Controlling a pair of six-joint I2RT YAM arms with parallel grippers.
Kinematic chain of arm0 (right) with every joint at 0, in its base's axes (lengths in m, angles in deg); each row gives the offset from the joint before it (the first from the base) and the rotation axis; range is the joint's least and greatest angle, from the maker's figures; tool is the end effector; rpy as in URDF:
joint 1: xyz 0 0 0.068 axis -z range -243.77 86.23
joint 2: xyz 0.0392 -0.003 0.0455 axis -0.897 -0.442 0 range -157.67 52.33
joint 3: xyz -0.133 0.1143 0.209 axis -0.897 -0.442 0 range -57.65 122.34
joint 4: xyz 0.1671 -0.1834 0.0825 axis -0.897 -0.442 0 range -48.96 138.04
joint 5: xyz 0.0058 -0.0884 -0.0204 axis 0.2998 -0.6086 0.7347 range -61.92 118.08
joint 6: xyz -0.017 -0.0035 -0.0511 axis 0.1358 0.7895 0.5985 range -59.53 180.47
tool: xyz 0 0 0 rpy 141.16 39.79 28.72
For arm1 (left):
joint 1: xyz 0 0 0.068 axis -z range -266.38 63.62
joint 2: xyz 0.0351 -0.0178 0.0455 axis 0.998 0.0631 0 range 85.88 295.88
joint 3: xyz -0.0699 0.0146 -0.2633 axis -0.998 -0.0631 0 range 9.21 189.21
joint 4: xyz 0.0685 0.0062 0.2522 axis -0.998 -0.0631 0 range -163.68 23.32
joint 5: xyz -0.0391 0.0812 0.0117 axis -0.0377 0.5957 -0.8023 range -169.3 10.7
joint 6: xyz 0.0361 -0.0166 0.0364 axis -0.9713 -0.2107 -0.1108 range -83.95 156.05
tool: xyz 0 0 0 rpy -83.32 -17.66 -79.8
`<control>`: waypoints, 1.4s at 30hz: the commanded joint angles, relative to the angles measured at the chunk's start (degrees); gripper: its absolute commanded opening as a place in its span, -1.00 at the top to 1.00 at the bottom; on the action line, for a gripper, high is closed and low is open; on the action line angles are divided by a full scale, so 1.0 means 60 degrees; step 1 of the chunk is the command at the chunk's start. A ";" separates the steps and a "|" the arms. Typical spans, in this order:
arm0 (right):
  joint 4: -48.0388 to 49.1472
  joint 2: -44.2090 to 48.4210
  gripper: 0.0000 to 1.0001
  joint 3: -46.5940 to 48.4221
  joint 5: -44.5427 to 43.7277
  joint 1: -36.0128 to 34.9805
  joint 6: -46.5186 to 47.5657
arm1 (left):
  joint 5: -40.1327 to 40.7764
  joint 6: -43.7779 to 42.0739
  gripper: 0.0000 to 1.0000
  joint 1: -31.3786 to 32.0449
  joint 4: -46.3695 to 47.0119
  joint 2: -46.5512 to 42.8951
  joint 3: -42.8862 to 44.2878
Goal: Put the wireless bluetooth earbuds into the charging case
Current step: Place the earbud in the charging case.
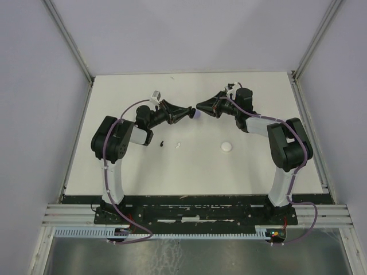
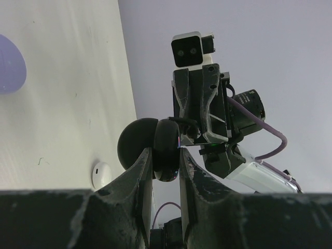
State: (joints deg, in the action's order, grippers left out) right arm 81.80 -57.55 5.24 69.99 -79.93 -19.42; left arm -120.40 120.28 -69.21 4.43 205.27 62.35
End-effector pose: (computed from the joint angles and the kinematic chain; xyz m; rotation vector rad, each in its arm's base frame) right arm 0.3955 0.1394 0.2006 0.5593 2.0886 1.7486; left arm 0.3786 -0.1416 0.1520 -0.3651 1.8237 -1.8595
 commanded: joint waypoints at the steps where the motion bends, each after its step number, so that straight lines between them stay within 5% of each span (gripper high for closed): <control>1: 0.0654 0.0601 0.97 0.0003 0.0367 -0.0001 0.0081 | -0.0239 -0.0468 0.94 0.0104 0.0075 0.0139 0.0433; 42: 0.1146 0.0269 0.97 -0.0483 0.0575 -0.0016 0.0104 | -0.0327 -0.0327 0.94 0.0317 -0.0006 -0.0211 0.0745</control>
State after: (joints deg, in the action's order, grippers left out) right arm 84.18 -56.77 2.72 71.83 -79.93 -19.18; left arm -120.64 119.30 -67.59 0.82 206.26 66.68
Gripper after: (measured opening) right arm 0.239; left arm 0.296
